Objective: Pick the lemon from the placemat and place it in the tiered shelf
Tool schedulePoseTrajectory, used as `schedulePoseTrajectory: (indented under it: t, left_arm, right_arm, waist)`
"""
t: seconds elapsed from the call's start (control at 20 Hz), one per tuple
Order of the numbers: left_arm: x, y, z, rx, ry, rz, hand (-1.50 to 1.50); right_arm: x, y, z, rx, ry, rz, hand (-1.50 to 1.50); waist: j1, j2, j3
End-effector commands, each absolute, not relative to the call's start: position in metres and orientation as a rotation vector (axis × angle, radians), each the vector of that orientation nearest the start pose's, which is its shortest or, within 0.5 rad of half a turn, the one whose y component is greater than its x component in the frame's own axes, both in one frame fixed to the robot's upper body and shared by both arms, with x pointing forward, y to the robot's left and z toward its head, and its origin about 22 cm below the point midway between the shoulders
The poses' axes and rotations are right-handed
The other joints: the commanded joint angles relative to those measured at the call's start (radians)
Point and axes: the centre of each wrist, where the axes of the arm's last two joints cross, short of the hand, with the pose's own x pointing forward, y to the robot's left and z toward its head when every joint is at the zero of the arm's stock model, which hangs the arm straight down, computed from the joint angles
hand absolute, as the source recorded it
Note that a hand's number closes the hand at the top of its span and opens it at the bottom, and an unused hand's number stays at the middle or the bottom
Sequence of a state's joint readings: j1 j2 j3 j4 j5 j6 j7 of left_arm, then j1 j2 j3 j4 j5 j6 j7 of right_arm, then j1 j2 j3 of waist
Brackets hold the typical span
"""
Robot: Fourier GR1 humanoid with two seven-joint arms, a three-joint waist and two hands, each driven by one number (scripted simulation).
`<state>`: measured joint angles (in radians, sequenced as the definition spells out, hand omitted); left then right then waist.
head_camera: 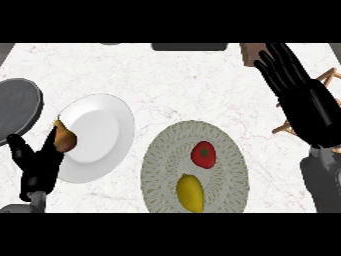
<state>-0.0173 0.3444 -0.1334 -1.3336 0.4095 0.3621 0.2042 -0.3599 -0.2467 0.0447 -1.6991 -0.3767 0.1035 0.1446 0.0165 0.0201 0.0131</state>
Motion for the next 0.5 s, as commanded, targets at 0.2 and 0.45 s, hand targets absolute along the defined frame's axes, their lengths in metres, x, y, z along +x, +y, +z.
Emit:
schedulePoseTrajectory:
  t: [0.2,0.45]
  left_arm:
    - [0.272,0.266,0.024,0.205,-1.514,-0.118,0.00]
    - [0.273,0.263,0.027,0.187,-1.532,-0.141,0.00]
  right_arm:
    - [0.291,-0.225,0.090,0.120,-1.651,0.210,-1.50]
    - [0.279,-0.287,0.068,-0.375,-1.530,0.258,1.50]
  waist:
    - [-0.042,-0.022,-0.013]
    - [-0.102,-0.019,-0.035]
